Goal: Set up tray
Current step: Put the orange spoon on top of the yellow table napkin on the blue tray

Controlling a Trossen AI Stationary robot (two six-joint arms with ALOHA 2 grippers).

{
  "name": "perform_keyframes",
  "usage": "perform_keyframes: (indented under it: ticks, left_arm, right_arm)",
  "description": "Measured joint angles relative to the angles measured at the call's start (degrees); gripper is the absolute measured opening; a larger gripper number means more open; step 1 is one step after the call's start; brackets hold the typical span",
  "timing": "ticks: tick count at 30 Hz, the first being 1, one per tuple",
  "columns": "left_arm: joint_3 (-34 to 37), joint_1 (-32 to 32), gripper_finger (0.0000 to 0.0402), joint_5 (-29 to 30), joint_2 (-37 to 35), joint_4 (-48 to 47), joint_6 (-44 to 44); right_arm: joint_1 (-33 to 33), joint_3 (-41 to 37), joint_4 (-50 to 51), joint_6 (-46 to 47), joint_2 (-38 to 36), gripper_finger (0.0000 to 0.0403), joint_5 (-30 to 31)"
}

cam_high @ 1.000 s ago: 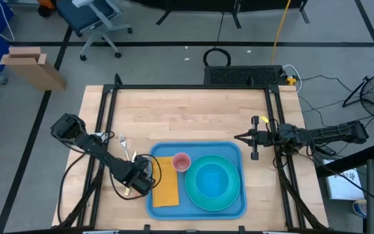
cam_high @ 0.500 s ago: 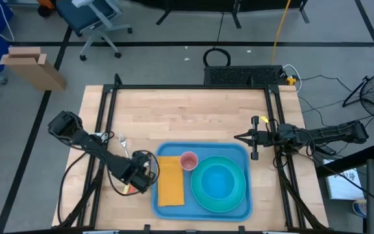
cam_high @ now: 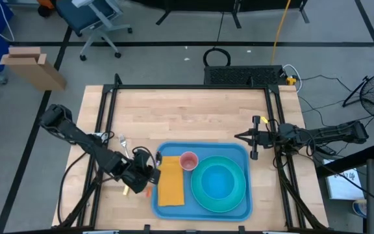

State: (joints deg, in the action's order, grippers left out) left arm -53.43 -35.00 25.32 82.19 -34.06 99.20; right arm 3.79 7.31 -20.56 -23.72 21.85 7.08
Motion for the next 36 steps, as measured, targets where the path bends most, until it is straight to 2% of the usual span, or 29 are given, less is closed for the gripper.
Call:
perform_keyframes:
  ticks: [6,9,11,15,18,21,26,36]
  left_arm:
    - [-12.4,-0.3,0.0009,7.6,3.8,-3.1,-4.1]
    - [-21.7,-0.2,0.0009,9.3,8.7,-11.3,-2.8]
    - [-29.3,0.6,0.0009,8.0,13.3,-20.4,1.4]
    - [-42.8,2.9,0.0009,1.0,23.7,-36.6,9.7]
    - [-49.7,4.3,0.0009,-3.8,30.6,-40.6,11.1]
    - [-54.9,5.3,0.0009,-4.3,35.3,-40.6,10.4]
    - [-57.2,6.5,0.0009,-5.5,40.8,-40.7,9.7]
    - [-55.9,6.9,0.0009,-9.5,43.1,-45.9,12.6]
  right_arm:
    - [0.0,0.0,0.1,0.7,0.0,0.0,0.7]
    - [0.0,0.0,0.1,0.7,0.0,0.0,0.7]
    - [0.0,0.0,0.1,0.6,0.0,0.0,0.7]
    - [0.0,0.0,0.1,0.5,0.0,0.0,0.7]
    - [0.0,0.0,0.4,0.5,0.0,0.0,0.7]
    - [0.0,0.0,0.8,0.5,0.0,0.0,0.7]
    - [0.0,0.0,1.1,0.1,0.0,0.0,0.6]
    - [0.0,0.0,1.4,0.9,0.0,0.0,0.4]
